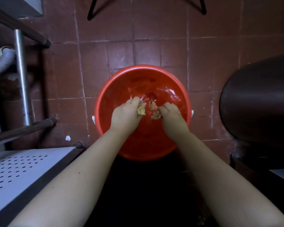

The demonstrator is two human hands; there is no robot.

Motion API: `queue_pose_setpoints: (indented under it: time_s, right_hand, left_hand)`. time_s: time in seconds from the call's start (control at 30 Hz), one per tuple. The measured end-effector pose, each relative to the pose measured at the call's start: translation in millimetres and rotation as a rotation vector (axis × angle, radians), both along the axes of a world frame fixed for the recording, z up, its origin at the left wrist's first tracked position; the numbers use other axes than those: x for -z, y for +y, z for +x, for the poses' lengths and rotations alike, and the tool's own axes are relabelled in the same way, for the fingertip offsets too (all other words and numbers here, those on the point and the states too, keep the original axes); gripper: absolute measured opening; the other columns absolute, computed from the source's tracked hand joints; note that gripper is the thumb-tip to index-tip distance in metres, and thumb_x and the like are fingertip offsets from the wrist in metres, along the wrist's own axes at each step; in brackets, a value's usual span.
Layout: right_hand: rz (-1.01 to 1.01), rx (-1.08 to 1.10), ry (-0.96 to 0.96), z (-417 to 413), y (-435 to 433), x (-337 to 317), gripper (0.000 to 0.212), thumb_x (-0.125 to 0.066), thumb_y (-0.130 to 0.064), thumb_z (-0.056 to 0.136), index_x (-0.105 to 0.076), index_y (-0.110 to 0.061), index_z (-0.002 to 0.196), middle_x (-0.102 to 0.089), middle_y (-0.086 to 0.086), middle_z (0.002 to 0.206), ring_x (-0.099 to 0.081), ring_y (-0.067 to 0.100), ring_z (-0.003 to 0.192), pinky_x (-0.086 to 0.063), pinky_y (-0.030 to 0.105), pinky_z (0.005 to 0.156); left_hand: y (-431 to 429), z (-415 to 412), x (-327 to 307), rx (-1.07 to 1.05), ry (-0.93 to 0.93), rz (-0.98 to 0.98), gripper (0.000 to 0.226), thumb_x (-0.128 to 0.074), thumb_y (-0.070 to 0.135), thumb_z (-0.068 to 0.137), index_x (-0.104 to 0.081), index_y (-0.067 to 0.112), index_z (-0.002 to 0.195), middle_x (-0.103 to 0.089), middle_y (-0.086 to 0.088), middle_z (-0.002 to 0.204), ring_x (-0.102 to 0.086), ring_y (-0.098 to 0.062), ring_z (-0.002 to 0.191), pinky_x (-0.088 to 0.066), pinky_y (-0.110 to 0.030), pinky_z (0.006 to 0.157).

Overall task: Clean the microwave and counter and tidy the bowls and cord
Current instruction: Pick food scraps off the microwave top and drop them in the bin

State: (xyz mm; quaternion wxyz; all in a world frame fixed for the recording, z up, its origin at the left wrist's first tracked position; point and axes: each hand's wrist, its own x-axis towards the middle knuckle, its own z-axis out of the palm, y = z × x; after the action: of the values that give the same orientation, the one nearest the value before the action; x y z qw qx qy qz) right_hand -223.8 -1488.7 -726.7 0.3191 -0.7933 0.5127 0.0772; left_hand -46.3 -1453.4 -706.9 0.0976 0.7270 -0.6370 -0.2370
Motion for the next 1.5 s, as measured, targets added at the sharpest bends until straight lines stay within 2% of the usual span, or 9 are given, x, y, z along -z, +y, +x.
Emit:
queue_pose_setpoints:
  time_s: [0.13, 0.33, 0.53, 0.73, 1.0, 1.13, 1.27, 1.4, 1.5]
  right_hand:
    - [-0.025, -0.035, 0.066, -14, -10, -4, 0.036, -0.052, 0.012, 0.074, -0.062, -0.002, 0.107, -0.053, 0.014, 0.103, -0.048, 0.033, 0.093, -0.044, 0.044, 0.088]
    - [-0.094, -0.019, 0.093, -18, -13, -2, 0.031, -0.057, 0.013, 0.072, -0.061, -0.003, 0.098, -0.054, 0.012, 0.099, -0.05, 0.031, 0.088, -0.04, 0.037, 0.071]
    - [-0.165, 0.004, 0.067, -18, -11, 3, 0.026, -0.062, 0.012, 0.065, -0.061, -0.003, 0.086, -0.056, 0.013, 0.087, -0.052, 0.032, 0.074, -0.038, 0.034, 0.059]
    - [-0.134, 0.011, 0.022, -4, -8, -1, 0.028, -0.061, 0.014, 0.063, -0.062, -0.003, 0.086, -0.056, 0.013, 0.085, -0.052, 0.033, 0.073, -0.045, 0.039, 0.061]
    - [-0.095, 0.016, 0.04, 17, -5, -8, 0.033, -0.063, 0.013, 0.062, -0.062, -0.002, 0.091, -0.056, 0.013, 0.089, -0.053, 0.033, 0.076, -0.046, 0.041, 0.063]
    - [-0.061, 0.054, 0.06, 24, -6, -10, 0.031, -0.058, 0.012, 0.07, -0.062, -0.004, 0.096, -0.054, 0.012, 0.094, -0.05, 0.031, 0.082, -0.046, 0.042, 0.068]
    - [-0.088, 0.064, 0.002, 42, -5, -7, 0.042, -0.062, 0.012, 0.067, -0.064, -0.003, 0.106, -0.057, 0.011, 0.094, -0.054, 0.031, 0.08, -0.049, 0.038, 0.066]
    - [-0.101, 0.032, -0.03, 55, -8, 0, 0.044, -0.054, 0.01, 0.068, -0.062, 0.001, 0.111, -0.06, 0.015, 0.096, -0.056, 0.034, 0.079, -0.052, 0.04, 0.066]
    - [-0.099, 0.032, 0.024, 52, -10, 6, 0.041, -0.048, 0.007, 0.068, -0.063, 0.0, 0.106, -0.059, 0.015, 0.093, -0.056, 0.035, 0.078, -0.052, 0.042, 0.064]
  left_hand:
    - [-8, -21, 2, 0.027, 0.007, 0.129, 0.026, -0.065, 0.024, 0.086, -0.056, 0.007, 0.103, -0.064, -0.011, 0.096, -0.062, -0.037, 0.081, -0.034, -0.033, 0.061]
    - [-34, -52, 25, 0.01, 0.074, -0.042, 0.018, -0.064, 0.026, 0.084, -0.057, 0.009, 0.083, -0.062, -0.009, 0.071, -0.061, -0.034, 0.055, -0.036, -0.029, 0.046]
    - [-57, -50, 57, 0.069, -0.075, 0.315, 0.035, -0.059, 0.027, 0.091, -0.048, 0.011, 0.12, -0.059, -0.012, 0.114, -0.06, -0.035, 0.102, -0.043, -0.041, 0.079]
    - [-58, -34, 76, 0.071, -0.003, 0.351, 0.037, -0.059, 0.007, 0.086, -0.049, 0.01, 0.121, -0.051, -0.013, 0.115, -0.048, -0.033, 0.11, -0.043, -0.043, 0.089]
    - [-44, -8, 77, 0.065, 0.161, 0.332, 0.042, -0.063, 0.017, 0.089, -0.053, 0.014, 0.129, -0.051, -0.01, 0.125, -0.04, -0.029, 0.121, -0.03, -0.036, 0.103]
    - [-41, 5, 68, 0.162, 0.003, 0.285, 0.048, -0.057, 0.015, 0.09, -0.049, 0.018, 0.137, -0.046, -0.006, 0.14, -0.029, -0.027, 0.136, -0.018, -0.039, 0.109]
    - [-41, 12, 63, 0.169, -0.173, 0.321, 0.056, -0.057, 0.014, 0.088, -0.043, 0.025, 0.141, -0.021, -0.009, 0.158, -0.012, -0.029, 0.145, -0.011, -0.045, 0.111]
    - [-42, 13, 66, 0.133, -0.232, 0.371, 0.057, -0.054, 0.022, 0.093, -0.033, 0.027, 0.146, -0.015, -0.015, 0.158, -0.022, -0.034, 0.14, -0.018, -0.045, 0.108]
    - [-38, 14, 67, 0.16, -0.302, 0.415, 0.059, -0.047, 0.02, 0.095, -0.024, 0.029, 0.149, -0.03, -0.013, 0.151, -0.033, -0.033, 0.131, -0.023, -0.044, 0.104]
